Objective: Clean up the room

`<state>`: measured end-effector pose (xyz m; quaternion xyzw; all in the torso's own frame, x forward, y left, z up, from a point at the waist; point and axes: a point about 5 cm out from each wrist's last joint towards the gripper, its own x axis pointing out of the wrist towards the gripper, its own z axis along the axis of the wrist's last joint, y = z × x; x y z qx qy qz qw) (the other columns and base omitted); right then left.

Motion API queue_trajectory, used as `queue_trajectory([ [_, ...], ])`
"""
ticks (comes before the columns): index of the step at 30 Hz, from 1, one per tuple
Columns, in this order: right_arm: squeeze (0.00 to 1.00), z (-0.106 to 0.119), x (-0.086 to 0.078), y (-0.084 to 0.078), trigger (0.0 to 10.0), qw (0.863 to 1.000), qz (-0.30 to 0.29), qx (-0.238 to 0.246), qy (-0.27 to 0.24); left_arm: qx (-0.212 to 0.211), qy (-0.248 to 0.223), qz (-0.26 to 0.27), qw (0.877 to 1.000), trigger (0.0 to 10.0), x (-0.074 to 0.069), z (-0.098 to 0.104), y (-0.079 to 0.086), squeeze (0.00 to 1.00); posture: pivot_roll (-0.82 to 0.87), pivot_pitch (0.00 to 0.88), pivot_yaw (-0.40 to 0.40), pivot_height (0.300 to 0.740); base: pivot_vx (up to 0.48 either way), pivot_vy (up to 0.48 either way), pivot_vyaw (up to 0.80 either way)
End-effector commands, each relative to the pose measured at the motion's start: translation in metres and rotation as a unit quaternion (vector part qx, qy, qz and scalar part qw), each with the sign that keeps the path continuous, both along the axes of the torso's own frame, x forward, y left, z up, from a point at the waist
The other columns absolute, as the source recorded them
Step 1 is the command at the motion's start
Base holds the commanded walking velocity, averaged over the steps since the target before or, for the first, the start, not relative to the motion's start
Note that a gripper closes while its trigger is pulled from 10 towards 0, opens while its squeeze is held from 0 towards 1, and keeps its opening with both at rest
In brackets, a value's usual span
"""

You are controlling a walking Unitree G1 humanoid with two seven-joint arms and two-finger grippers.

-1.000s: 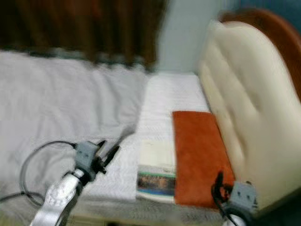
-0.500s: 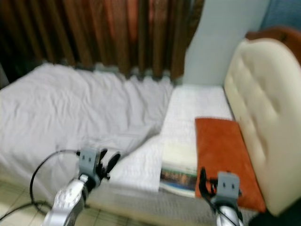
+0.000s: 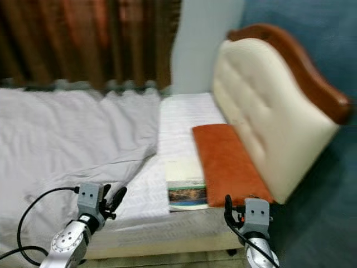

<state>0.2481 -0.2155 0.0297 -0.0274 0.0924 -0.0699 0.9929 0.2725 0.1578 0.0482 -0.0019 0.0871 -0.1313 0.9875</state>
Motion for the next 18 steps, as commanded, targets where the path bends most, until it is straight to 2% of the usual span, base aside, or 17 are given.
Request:
queue_trajectory([
  [1, 0.00, 0.0030, 0.0079, 0.0036, 10.0, 1.000, 0.016, 0.001, 0.000, 0.016, -0.006, 0.013, 1.000, 10.0, 0.0001, 0.0016, 0.0043, 0.00, 0.04, 0.000, -0.071, 0.740, 0.000, 0.480, -0.80],
  [5, 0.00, 0.0025, 0.0109, 0.0048, 10.0, 1.000, 0.025, 0.011, 0.000, 0.013, -0.008, 0.035, 0.999, 10.0, -0.0019, 0.0038, 0.0031, 0.00, 0.05, 0.001, -0.075, 0.740, 0.000, 0.480, -0.80],
  [10, 0.00, 0.0028, 0.0146, 0.0050, 10.0, 0.999, 0.033, 0.014, 0.001, 0.000, -0.011, 0.045, 0.999, 10.0, -0.0070, 0.0053, -0.0039, 0.00, 0.05, 0.006, -0.085, 0.740, 0.000, 0.480, 0.00],
  [18, 0.00, 0.0014, 0.0177, 0.0058, 10.0, 0.999, 0.037, 0.023, 0.005, 0.016, 0.000, 0.055, 0.998, 10.0, -0.0070, 0.0019, 0.0023, 0.00, 0.07, 0.009, -0.090, 0.740, 0.000, 0.480, 0.00],
])
